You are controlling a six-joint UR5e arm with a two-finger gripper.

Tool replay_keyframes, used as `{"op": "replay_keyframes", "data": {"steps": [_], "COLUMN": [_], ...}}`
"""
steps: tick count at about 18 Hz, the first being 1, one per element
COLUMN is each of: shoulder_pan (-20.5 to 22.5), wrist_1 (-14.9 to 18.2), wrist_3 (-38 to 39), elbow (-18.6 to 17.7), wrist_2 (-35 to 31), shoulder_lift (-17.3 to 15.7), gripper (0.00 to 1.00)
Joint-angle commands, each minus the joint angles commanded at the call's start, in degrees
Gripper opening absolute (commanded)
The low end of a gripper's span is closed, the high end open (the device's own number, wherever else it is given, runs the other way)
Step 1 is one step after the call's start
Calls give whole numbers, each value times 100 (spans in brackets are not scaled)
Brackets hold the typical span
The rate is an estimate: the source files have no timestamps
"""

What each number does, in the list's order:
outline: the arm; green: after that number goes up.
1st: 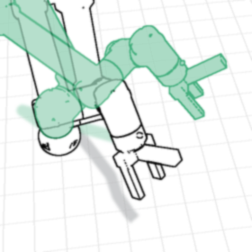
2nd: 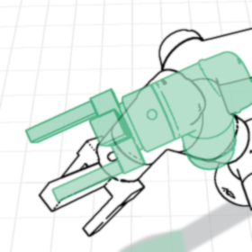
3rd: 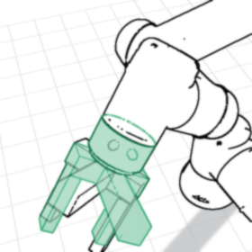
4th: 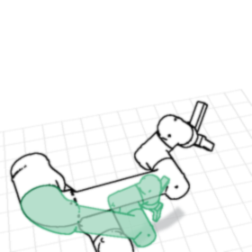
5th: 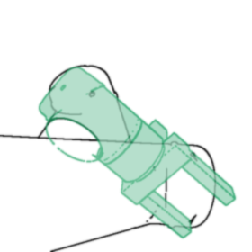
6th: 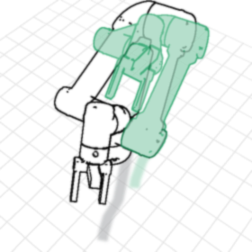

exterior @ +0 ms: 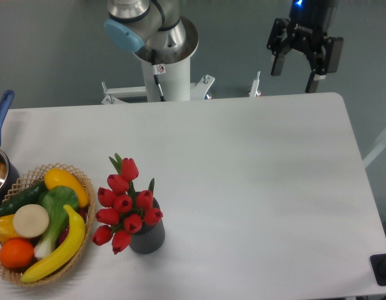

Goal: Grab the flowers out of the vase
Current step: 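Open the gripper and begin moving it away from the rest pose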

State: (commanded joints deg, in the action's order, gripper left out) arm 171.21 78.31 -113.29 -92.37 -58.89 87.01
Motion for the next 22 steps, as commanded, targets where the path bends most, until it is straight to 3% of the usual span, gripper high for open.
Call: {"op": "replay_keyframes", "data": {"steps": [6,9,11,14,15,18,22], "shoulder_pan": [-44,-53,-53,-70,-96,-246,-308], "wrist_1": [-167,-202,-403,-1123,-1229,-1239,-1449], "wrist_3": [0,9,105,1254,1431,1949,3495], "elbow": [-87,-298,-544,-843,-870,-888,-923], "wrist_2": [9,245,403,571,571,676,1431], "shoulder_lift": [-26,-87,-193,-299,-299,-273,-220], "gripper": [100,100,100,100,100,100,100]}}
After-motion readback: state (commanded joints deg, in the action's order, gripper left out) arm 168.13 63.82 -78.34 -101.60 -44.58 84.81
